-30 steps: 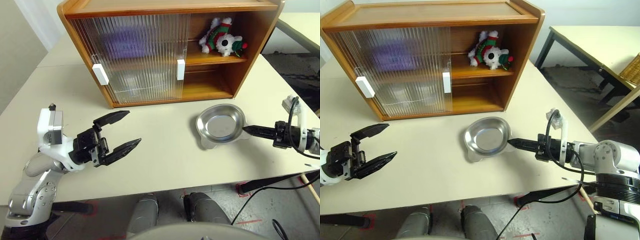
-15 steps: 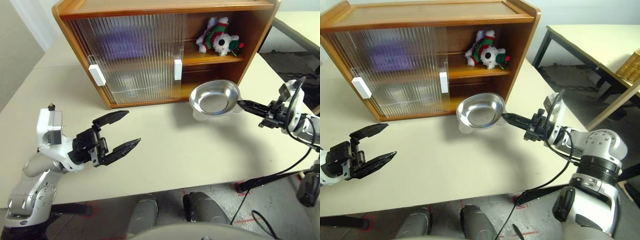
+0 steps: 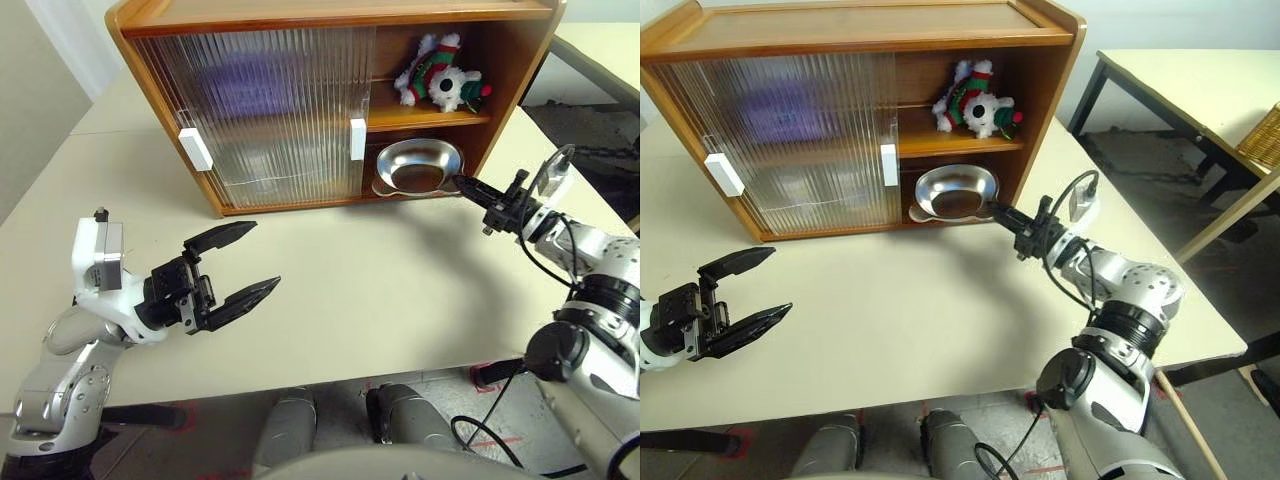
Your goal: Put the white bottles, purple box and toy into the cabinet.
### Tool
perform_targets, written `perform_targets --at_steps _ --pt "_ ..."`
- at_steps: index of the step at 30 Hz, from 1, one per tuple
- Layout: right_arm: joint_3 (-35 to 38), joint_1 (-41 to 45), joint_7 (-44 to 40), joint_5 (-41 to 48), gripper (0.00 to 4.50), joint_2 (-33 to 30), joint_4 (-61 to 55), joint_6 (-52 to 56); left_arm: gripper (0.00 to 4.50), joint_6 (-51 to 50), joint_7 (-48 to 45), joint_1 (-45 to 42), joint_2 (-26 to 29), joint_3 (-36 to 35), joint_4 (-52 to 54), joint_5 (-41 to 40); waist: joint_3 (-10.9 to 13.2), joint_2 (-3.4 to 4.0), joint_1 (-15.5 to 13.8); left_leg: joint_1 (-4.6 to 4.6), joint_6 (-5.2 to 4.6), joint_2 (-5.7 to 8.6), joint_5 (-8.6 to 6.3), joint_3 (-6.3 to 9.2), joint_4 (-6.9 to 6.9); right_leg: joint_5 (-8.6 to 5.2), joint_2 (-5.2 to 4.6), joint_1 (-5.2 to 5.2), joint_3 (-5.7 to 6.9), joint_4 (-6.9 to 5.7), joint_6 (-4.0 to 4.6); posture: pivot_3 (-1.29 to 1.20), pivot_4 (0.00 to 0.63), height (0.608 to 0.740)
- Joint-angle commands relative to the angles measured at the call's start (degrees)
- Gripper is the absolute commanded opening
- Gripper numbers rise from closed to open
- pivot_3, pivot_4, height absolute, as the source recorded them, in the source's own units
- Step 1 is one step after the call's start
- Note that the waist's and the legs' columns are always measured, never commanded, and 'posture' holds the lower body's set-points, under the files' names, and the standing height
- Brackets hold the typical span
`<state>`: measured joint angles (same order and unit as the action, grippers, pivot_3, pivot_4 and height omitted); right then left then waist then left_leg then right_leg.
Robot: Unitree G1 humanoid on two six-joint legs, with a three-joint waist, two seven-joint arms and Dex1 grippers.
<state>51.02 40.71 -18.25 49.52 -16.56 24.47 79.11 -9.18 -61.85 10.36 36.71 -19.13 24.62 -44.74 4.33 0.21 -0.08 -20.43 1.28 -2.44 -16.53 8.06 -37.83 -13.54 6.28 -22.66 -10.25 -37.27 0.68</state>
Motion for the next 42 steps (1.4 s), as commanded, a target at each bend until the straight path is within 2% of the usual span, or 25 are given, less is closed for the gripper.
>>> perform_targets --at_steps 1,5,11,13,20,32,35,42 --pt "0.9 1.0 3.7 1.2 0.01 1.6 -0.7 -4.0 4.5 -0.1 -0.2 0.0 0.5 -0.4 0.3 0.2 0.0 0.01 0.0 -0.01 0.0 0.01 0.0 0.08 0.0 0.01 0.0 -0.01 0.0 0.0 -0.01 0.05 0.077 0.74" --pt "-0.5 1.9 7.2 0.4 0.01 5.0 0.5 -11.6 4.5 -0.3 -0.1 -0.1 0.7 -0.5 0.4 0.1 0.0 0.02 0.0 -0.02 -0.03 0.02 -0.02 0.25 0.01 0.15 0.01 -0.02 0.03 0.0 -0.26 0.05 0.078 0.74" --pt "-1.2 4.0 11.8 1.4 0.01 7.8 3.2 -19.7 4.5 -0.4 0.2 0.0 0.9 -0.6 0.8 0.0 0.0 0.04 0.0 -0.16 -0.03 0.01 -0.02 0.38 0.01 0.21 0.01 -0.16 0.08 0.0 -0.15 0.06 0.084 0.74" --pt "-1.3 4.2 12.7 2.0 0.01 8.5 3.8 -21.0 4.5 -0.4 0.3 0.3 0.9 -0.9 1.1 0.0 0.0 0.04 0.0 -0.22 -0.03 -0.01 -0.02 0.42 0.01 0.51 0.02 -0.22 0.13 0.0 0.35 0.07 0.085 0.74" --pt "-2.6 5.4 14.9 2.0 0.01 9.6 7.0 -26.8 4.5 -0.4 1.0 1.3 0.7 -1.1 2.0 -0.2 0.0 0.05 0.0 -0.43 -0.03 0.0 -0.02 0.48 0.01 0.59 0.01 -0.39 0.15 0.0 0.36 0.07 0.089 0.74" --pt "-7.1 5.6 15.4 2.2 0.01 9.7 11.0 -30.3 4.5 -0.5 1.5 2.3 0.8 -1.2 2.9 -0.6 0.0 0.05 0.0 -0.41 -0.03 -0.06 -0.01 0.48 -0.01 0.58 0.01 -0.39 0.15 0.0 0.51 0.08 0.097 0.74" --pt "-7.7 5.5 15.5 2.8 0.67 9.7 10.6 -30.0 4.5 -0.4 1.6 2.5 0.8 -1.2 2.9 -0.6 0.0 0.05 0.0 -0.4 -0.03 -0.07 -0.01 0.47 -0.02 0.54 0.01 -0.4 0.16 0.0 0.58 0.08 0.098 0.74" --pt "-8.4 5.0 15.7 3.5 3.19 9.4 10.1 -29.8 4.5 -0.3 1.6 2.3 0.7 -0.9 2.7 -0.5 0.0 0.05 0.0 -0.43 -0.03 -0.08 -0.01 0.47 -0.01 0.59 0.01 -0.43 0.18 0.0 0.68 0.07 0.098 0.74"
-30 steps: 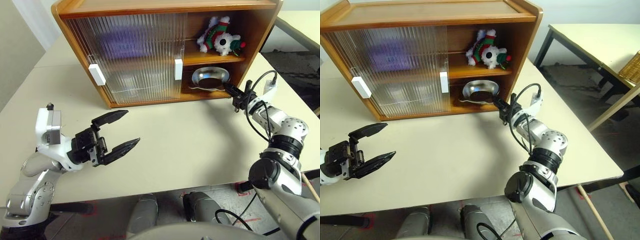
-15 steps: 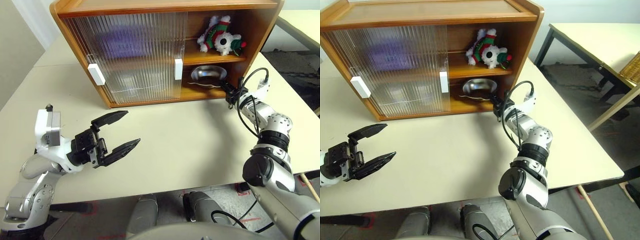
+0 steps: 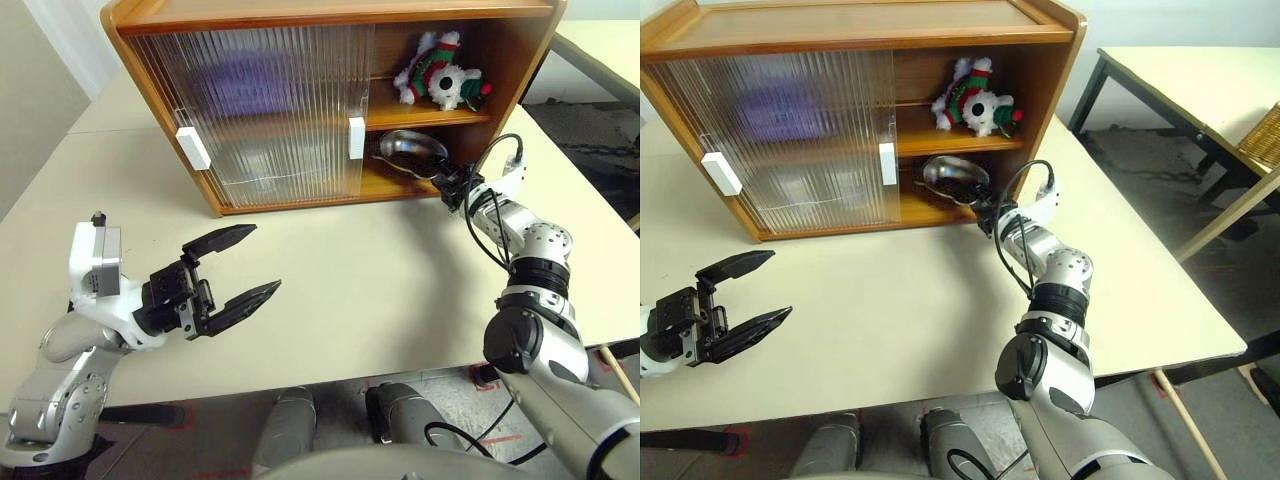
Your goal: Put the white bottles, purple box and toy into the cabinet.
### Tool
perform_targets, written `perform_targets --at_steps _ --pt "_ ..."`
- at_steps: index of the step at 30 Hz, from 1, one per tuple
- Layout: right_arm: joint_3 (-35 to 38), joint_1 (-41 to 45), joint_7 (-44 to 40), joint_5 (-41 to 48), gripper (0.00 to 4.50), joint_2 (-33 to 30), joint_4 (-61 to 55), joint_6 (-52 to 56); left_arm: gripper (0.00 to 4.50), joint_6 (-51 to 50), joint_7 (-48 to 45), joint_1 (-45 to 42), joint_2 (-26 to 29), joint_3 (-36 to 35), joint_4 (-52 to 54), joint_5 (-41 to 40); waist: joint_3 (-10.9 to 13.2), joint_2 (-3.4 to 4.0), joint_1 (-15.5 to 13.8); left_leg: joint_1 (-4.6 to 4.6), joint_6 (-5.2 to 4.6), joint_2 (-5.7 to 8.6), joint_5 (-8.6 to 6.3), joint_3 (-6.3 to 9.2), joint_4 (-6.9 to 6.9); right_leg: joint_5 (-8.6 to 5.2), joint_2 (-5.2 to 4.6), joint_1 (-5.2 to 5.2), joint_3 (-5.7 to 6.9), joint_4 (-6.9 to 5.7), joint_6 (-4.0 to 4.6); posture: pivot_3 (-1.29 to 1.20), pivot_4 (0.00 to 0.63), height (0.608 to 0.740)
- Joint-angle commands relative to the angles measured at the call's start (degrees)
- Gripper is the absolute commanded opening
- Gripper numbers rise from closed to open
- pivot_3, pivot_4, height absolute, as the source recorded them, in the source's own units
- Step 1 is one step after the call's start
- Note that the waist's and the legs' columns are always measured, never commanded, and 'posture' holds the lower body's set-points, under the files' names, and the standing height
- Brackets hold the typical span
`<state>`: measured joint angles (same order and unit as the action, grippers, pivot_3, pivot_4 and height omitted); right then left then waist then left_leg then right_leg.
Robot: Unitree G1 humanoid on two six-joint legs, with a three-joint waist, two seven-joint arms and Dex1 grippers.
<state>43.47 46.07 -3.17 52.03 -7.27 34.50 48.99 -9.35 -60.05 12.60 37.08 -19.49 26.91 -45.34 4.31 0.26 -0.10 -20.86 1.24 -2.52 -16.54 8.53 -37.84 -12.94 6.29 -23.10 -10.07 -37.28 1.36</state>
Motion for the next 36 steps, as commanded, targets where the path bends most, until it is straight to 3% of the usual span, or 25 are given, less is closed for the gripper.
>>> perform_targets --at_steps 1,4,9,16,21,26,30,36 --pt "-0.9 -0.4 0.6 1.0 3.55 0.1 0.0 0.2 4.5 -0.1 -0.2 0.0 0.3 -0.5 0.3 0.1 0.0 0.0 0.0 0.0 0.0 0.0 0.0 0.0 0.0 0.0 0.0 0.0 0.0 0.0 0.0 0.07 0.098 0.74" --pt "-1.0 -0.6 0.3 1.0 4.47 -0.2 0.0 0.3 4.5 -0.1 -0.3 -0.3 0.3 -0.3 0.0 0.2 0.0 0.0 0.0 -0.01 0.0 -0.01 0.0 0.0 0.02 0.0 0.0 -0.02 0.0 0.0 0.0 0.07 0.097 0.74" --pt "-1.7 -1.7 -0.9 0.8 4.47 -2.0 -0.8 1.9 4.5 0.0 -0.3 -0.2 0.2 -0.3 0.0 0.3 0.0 0.0 0.0 -0.02 0.0 -0.01 0.0 0.0 0.03 0.01 0.0 -0.03 0.0 0.0 -0.01 0.07 0.094 0.74" --pt "-9.6 -7.8 -9.8 0.1 4.47 -10.5 -8.3 12.3 4.5 0.1 -0.6 0.1 0.4 -0.6 -0.1 0.3 0.0 -0.01 -0.1 -0.05 0.01 0.04 0.0 -0.04 0.01 0.05 0.0 0.01 -0.01 0.01 -0.15 0.06 0.095 0.74" --pt "-24.8 -17.7 -25.8 -3.7 4.47 -21.8 -20.0 16.4 4.5 0.0 -1.0 0.3 0.3 -0.6 -0.2 0.2 0.0 -0.01 -0.2 0.01 0.02 0.12 0.0 -0.2 -0.02 -0.07 0.02 0.17 -0.01 0.02 -0.42 0.06 0.096 0.74" --pt "-30.5 -23.0 -41.3 -1.8 4.47 -25.6 -31.8 11.6 4.5 0.0 -1.2 0.0 0.3 -0.6 -0.5 0.2 0.0 0.0 0.4 0.04 0.03 0.12 0.02 -0.72 -0.13 -0.53 0.07 0.23 -0.05 0.02 -0.8 0.06 0.094 0.74" --pt "-35.0 -23.1 -46.1 -3.1 3.18 -24.7 -39.0 7.7 4.5 0.0 -1.7 0.1 0.6 -1.4 -1.2 0.2 0.0 -0.05 0.8 0.27 -0.07 0.13 0.16 -1.01 -0.19 -0.44 0.25 0.44 -0.06 0.02 -0.94 0.06 0.095 0.74" --pt "-39.1 -18.7 -41.9 -5.6 0.89 -17.7 -42.6 3.7 4.5 0.1 -1.7 0.4 0.6 -2.0 -1.2 0.2 0.1 -0.14 1.0 0.72 -0.07 0.08 0.16 -0.9 -0.2 -0.42 -0.02 0.74 -0.18 0.03 -0.91 0.07 0.097 0.74"
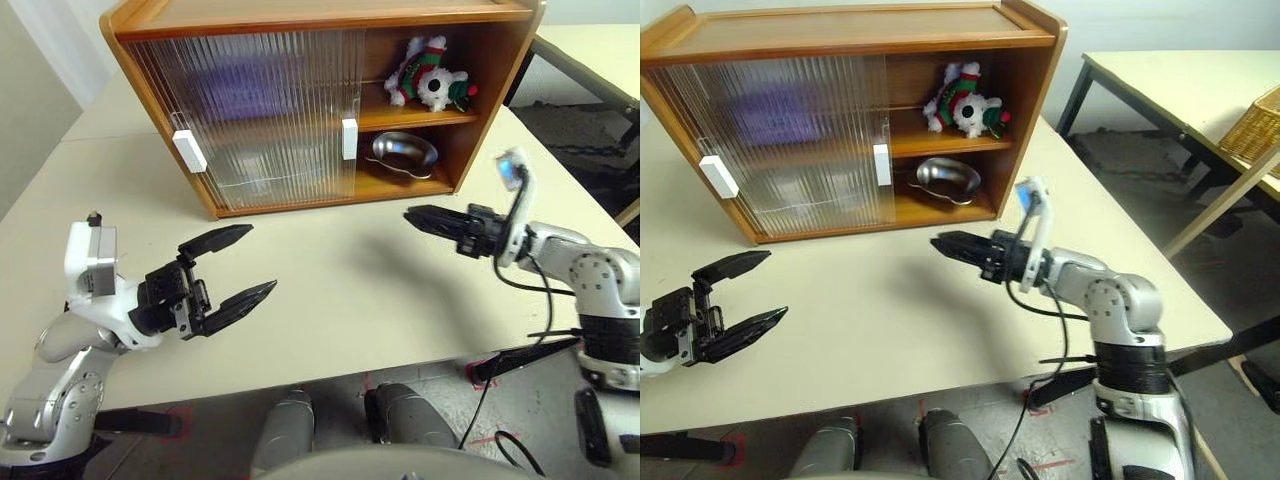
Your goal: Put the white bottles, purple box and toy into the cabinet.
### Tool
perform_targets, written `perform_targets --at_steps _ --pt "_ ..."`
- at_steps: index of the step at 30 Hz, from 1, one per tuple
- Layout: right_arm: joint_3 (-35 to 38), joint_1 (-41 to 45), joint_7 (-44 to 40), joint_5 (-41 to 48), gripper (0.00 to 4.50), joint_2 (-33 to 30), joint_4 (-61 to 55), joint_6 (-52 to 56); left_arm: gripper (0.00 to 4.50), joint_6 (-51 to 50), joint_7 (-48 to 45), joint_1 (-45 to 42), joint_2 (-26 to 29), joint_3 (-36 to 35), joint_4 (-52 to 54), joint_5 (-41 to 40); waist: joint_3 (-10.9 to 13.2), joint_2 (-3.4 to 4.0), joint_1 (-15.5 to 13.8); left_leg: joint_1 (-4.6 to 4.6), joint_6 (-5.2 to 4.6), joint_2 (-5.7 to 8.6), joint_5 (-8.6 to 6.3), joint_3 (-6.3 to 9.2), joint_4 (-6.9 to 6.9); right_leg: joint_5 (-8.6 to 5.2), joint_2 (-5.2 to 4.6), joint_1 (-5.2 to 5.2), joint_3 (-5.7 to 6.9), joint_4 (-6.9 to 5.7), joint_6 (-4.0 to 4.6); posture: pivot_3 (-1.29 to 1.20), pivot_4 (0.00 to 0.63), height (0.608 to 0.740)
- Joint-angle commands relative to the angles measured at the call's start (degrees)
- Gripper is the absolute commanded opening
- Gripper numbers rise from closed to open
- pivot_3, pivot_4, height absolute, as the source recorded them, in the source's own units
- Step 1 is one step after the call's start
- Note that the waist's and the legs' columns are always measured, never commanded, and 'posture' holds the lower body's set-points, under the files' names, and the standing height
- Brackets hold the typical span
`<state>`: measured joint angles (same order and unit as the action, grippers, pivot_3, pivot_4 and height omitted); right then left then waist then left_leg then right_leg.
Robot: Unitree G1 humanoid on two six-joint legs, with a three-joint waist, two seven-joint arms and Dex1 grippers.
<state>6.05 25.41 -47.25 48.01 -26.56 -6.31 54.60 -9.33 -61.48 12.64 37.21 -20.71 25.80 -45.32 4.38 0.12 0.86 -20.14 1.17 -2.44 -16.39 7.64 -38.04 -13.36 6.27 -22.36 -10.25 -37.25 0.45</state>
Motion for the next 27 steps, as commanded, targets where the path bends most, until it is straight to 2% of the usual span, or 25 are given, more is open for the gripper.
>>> perform_targets --at_steps 1,2,3,9,13,27 --pt "-2.2 2.6 2.8 -2.2 0.52 2.3 -1.8 -2.4 4.5 0.1 -0.3 0.3 0.5 -0.9 -0.1 0.2 0.0 0.0 0.0 0.0 0.0 -0.04 0.0 0.12 0.02 0.03 0.0 -0.02 0.0 0.0 0.06 0.07 0.097 0.74" --pt "-3.2 3.3 3.5 -3.6 0.1 3.0 -1.8 -3.5 4.5 0.0 -0.2 0.4 0.4 -1.0 -0.1 0.2 0.0 0.0 -0.1 0.0 0.0 -0.07 0.0 0.27 0.06 0.06 0.0 -0.06 0.01 0.0 0.17 0.08 0.097 0.74" --pt "-4.2 4.6 5.3 -5.1 0.01 4.7 -1.3 -4.6 4.5 0.1 -0.1 0.7 0.3 -1.2 0.1 0.3 0.0 0.0 -0.2 -0.02 0.01 -0.09 -0.01 0.42 0.1 0.07 0.0 -0.08 0.03 0.01 0.27 0.08 0.098 0.74" --pt "-9.0 10.2 10.6 -12.5 0.01 12.6 1.3 -12.1 4.5 0.2 0.0 1.2 0.1 -1.5 0.2 0.4 0.0 0.01 -0.4 -0.46 0.05 -0.12 -0.04 0.72 0.28 0.44 0.06 -0.64 0.19 0.0 1.23 0.08 0.098 0.74" --pt "-9.8 11.3 11.8 -14.7 0.01 15.0 2.4 -14.3 4.5 0.1 0.1 1.1 0.1 -1.4 0.3 0.4 0.0 -0.02 -1.0 -0.77 0.06 -0.12 -0.05 0.83 0.3 0.45 0.08 -0.87 0.25 0.01 1.26 0.08 0.097 0.74" --pt "-11.9 16.1 18.0 -23.1 0.01 22.6 9.5 -21.5 4.5 0.1 0.1 0.7 0.2 -1.0 0.2 0.4 0.0 -0.04 -1.1 -0.76 0.09 -0.2 -0.06 0.85 0.25 0.54 0.05 -0.94 0.34 0.0 1.48 0.07 0.097 0.74"
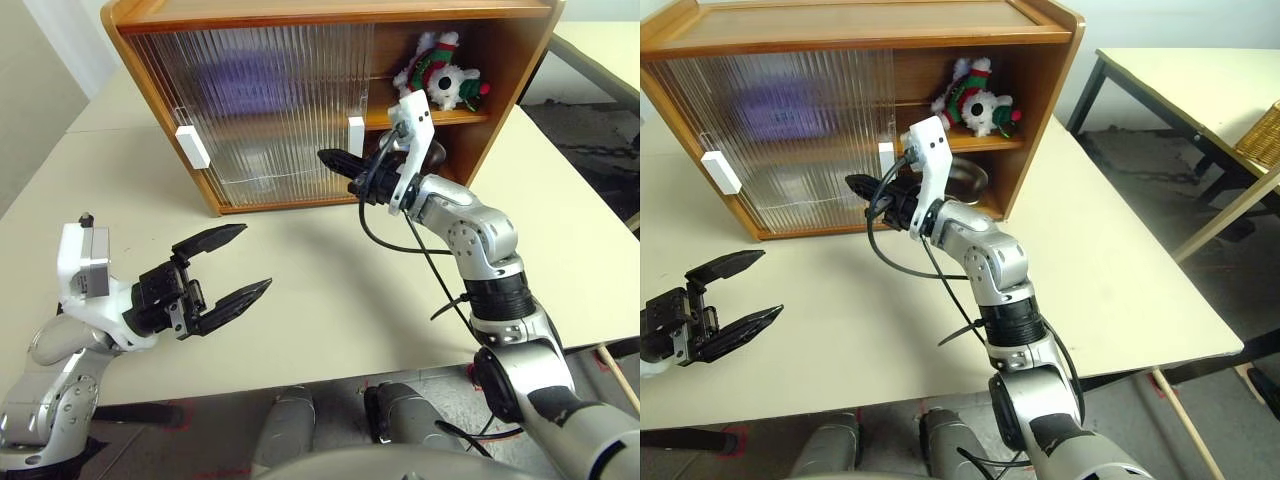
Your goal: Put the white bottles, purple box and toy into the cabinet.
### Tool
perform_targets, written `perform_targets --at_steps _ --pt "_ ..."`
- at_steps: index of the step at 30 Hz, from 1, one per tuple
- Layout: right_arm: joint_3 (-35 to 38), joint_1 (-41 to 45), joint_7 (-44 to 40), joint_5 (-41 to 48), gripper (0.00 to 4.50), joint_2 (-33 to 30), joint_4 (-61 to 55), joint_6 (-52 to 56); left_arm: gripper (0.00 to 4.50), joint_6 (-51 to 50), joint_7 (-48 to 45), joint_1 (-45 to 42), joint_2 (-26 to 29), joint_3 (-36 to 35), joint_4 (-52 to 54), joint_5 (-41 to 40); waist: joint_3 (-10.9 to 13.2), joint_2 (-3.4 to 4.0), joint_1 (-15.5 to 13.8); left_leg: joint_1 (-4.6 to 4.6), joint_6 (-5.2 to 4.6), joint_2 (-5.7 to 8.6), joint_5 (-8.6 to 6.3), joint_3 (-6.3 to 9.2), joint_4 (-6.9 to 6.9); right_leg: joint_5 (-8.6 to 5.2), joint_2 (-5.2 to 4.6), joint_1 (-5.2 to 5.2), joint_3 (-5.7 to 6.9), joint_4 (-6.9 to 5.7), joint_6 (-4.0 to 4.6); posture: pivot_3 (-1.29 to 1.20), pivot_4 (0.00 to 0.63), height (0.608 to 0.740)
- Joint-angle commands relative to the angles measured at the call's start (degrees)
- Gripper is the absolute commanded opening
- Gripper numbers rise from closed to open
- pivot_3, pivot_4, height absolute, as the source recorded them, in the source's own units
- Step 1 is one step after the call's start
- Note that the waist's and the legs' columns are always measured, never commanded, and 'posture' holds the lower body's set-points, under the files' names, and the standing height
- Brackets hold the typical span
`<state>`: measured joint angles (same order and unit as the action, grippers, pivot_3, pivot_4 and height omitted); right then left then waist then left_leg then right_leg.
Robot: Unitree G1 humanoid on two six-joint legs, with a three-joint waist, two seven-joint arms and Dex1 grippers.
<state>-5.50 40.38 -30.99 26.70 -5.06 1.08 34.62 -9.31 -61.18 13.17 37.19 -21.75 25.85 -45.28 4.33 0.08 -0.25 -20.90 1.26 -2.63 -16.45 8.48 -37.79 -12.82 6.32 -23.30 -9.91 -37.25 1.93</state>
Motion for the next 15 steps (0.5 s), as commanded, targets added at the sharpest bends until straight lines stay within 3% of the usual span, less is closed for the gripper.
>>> perform_targets --at_steps 1,15 --pt "-0.1 1.3 2.5 -2.4 0.01 1.5 2.8 -1.9 4.5 0.1 -0.2 0.2 0.1 0.0 0.2 0.4 0.0 0.0 0.0 -0.01 0.0 -0.02 0.0 0.0 0.01 0.01 0.0 -0.03 0.01 0.0 0.02 0.07 0.097 0.74" --pt "1.2 3.6 9.1 -9.2 0.01 3.6 8.4 -7.1 4.5 0.2 -0.1 0.5 -0.1 0.3 0.3 0.6 0.0 0.0 0.0 -0.11 0.05 -0.11 -0.03 -0.01 0.09 0.0 0.01 -0.19 0.07 0.0 0.13 0.07 0.096 0.74"
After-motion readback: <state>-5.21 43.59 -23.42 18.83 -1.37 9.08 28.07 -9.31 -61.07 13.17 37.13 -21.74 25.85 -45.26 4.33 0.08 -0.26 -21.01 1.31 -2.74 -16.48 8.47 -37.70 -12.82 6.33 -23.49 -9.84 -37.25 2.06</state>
